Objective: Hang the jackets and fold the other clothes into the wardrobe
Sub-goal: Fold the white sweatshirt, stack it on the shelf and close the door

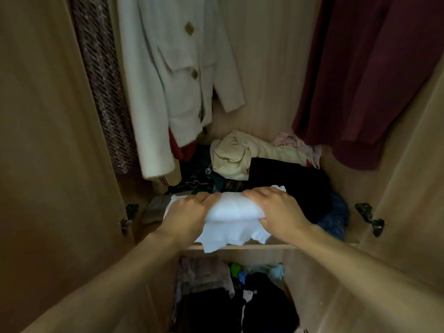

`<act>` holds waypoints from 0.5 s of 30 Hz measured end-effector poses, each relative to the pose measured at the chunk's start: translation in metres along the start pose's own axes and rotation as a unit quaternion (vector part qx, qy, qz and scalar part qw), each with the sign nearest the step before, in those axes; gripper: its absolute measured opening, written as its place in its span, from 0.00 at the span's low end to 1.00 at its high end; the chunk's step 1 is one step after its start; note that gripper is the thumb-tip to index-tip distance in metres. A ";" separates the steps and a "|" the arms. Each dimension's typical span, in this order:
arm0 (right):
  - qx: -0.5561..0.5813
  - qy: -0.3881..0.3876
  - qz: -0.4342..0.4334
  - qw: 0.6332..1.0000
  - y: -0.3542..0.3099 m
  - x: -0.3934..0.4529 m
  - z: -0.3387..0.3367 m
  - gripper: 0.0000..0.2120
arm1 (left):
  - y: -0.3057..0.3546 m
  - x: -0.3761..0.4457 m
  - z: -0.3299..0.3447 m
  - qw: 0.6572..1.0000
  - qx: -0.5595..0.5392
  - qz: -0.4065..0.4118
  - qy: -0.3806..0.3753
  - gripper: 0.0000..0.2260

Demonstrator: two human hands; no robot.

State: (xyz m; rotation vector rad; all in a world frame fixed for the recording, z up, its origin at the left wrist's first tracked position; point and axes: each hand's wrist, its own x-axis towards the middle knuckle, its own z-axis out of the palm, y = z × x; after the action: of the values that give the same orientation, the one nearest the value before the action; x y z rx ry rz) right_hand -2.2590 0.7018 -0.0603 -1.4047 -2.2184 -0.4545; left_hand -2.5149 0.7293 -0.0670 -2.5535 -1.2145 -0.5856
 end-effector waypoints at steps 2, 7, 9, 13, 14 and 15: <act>-0.011 0.007 0.006 1.000 0.007 0.022 0.007 0.32 | -0.018 0.021 0.008 1.000 -0.020 0.012 0.011 0.37; -0.040 0.030 0.021 0.999 0.035 0.058 0.021 0.32 | -0.046 0.068 0.024 0.997 -0.047 0.036 0.046 0.33; -0.035 0.028 0.023 0.999 0.049 0.066 0.031 0.30 | -0.051 0.083 0.034 0.996 -0.052 0.050 0.057 0.31; -0.037 0.032 0.024 0.999 0.076 0.087 0.052 0.30 | -0.065 0.116 0.057 0.993 -0.104 0.034 0.039 0.31; -0.032 0.032 0.024 0.999 0.081 0.093 0.058 0.31 | -0.070 0.122 0.063 0.993 -0.113 0.027 0.036 0.30; -0.029 0.034 0.025 0.999 0.086 0.101 0.065 0.31 | -0.075 0.128 0.068 0.992 -0.121 0.022 0.036 0.30</act>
State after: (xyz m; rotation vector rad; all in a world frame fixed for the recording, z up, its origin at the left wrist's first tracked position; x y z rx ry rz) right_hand -2.2314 0.8470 -0.0566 -1.4494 -2.1281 -0.5455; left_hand -2.4834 0.8891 -0.0645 -2.7197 -1.1195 -0.8551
